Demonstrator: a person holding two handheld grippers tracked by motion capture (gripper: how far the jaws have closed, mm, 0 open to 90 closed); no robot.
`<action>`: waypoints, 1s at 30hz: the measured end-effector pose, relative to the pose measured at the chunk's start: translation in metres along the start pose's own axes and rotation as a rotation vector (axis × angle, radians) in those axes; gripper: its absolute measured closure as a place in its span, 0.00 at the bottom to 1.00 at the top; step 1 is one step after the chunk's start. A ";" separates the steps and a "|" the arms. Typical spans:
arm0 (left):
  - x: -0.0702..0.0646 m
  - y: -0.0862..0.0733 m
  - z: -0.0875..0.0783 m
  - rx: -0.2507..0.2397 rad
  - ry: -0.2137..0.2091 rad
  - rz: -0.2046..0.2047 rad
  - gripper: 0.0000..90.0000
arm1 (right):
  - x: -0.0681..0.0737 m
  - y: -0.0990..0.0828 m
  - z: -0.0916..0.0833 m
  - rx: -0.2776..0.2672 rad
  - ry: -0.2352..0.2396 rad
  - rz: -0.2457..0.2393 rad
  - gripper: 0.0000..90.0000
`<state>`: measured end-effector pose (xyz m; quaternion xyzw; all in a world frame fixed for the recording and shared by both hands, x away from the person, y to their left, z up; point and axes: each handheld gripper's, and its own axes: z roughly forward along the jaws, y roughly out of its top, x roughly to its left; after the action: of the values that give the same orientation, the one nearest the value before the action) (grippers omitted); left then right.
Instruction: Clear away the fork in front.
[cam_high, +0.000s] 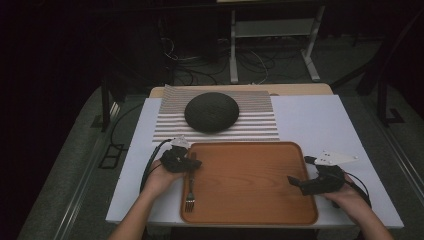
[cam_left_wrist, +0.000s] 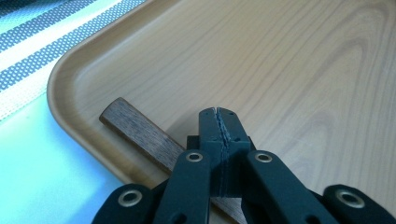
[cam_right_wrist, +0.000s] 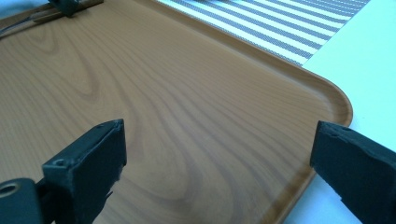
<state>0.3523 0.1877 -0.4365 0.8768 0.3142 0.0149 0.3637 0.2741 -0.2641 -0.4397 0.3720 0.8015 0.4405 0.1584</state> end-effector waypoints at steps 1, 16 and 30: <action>0.000 0.000 -0.001 0.003 0.004 0.004 0.98 | 0.000 0.000 0.000 0.000 -0.001 0.002 0.04; -0.001 0.000 0.001 -0.031 0.014 0.029 0.72 | 0.000 0.000 0.000 0.001 0.000 0.000 0.04; -0.018 0.001 -0.019 -0.178 -0.016 0.050 0.29 | 0.000 0.000 0.000 0.005 0.006 0.002 0.05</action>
<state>0.3340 0.1889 -0.4185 0.8487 0.2869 0.0449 0.4421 0.2740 -0.2640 -0.4401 0.3720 0.8026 0.4399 0.1547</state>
